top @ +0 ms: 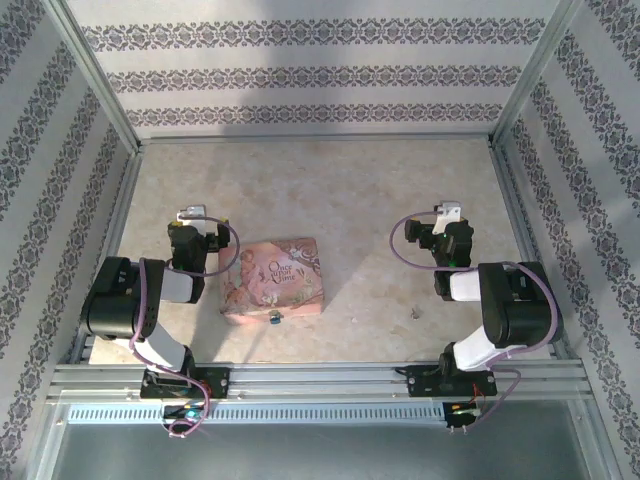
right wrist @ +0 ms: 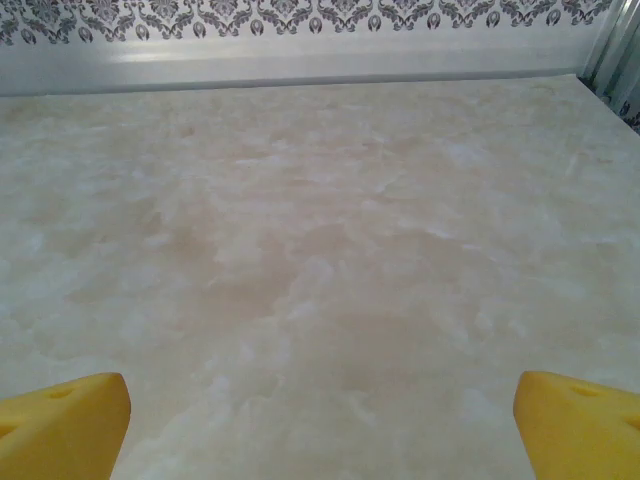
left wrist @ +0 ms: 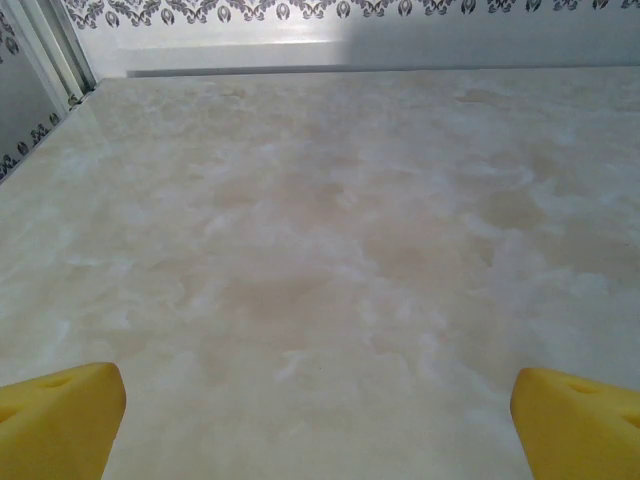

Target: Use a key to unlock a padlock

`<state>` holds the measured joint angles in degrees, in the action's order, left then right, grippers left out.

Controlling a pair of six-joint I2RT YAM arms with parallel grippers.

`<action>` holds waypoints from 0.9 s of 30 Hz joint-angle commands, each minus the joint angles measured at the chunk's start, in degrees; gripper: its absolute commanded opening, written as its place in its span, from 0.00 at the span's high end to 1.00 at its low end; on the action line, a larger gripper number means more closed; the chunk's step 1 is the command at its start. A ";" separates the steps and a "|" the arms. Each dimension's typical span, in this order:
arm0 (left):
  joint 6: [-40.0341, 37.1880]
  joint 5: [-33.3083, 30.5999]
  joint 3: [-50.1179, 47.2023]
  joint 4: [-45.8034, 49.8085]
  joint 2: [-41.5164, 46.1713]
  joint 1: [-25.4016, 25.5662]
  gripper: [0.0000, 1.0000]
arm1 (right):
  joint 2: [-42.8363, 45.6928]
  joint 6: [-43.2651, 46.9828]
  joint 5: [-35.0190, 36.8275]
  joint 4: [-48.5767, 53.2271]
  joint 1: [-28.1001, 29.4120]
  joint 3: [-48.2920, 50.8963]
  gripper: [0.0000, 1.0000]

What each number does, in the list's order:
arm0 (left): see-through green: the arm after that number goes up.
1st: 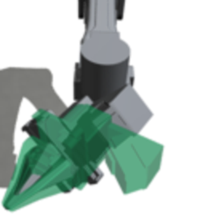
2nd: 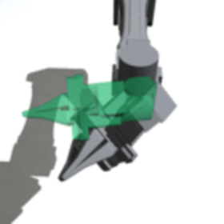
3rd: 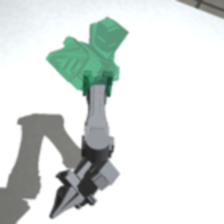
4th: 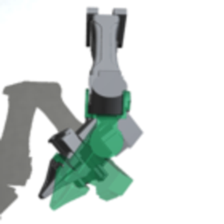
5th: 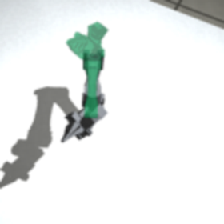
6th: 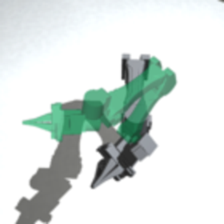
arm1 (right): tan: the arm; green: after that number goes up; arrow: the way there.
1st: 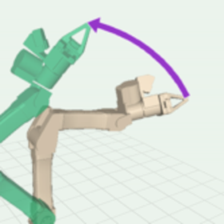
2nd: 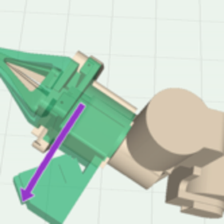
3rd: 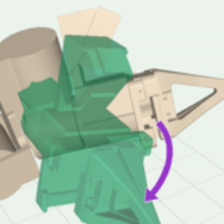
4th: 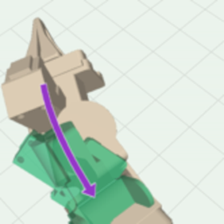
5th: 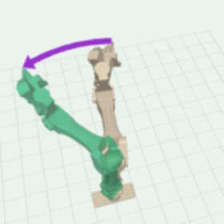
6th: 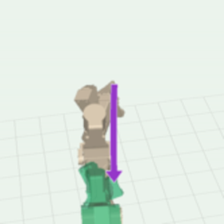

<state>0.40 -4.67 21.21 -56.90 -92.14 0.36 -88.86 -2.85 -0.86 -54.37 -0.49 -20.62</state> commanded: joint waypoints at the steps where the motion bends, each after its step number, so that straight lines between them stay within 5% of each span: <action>1: 0.09 2.21 0.65 1.59 0.73 -0.10 0.01 | 1.04 0.82 0.72 -0.04 0.58 -0.91 0.02; 21: 1.31 -0.61 -0.42 -0.34 0.73 -0.10 0.01 | 1.06 0.04 -0.80 -0.21 -0.19 -0.82 0.02; 27: 1.65 -1.97 -9.56 -14.98 4.44 -0.10 0.01 | 6.57 -1.60 0.78 2.96 -1.16 -0.14 0.02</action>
<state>0.69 -5.41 16.03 -62.63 -91.26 0.36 -86.61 -3.07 -0.86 -52.60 -0.84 -20.62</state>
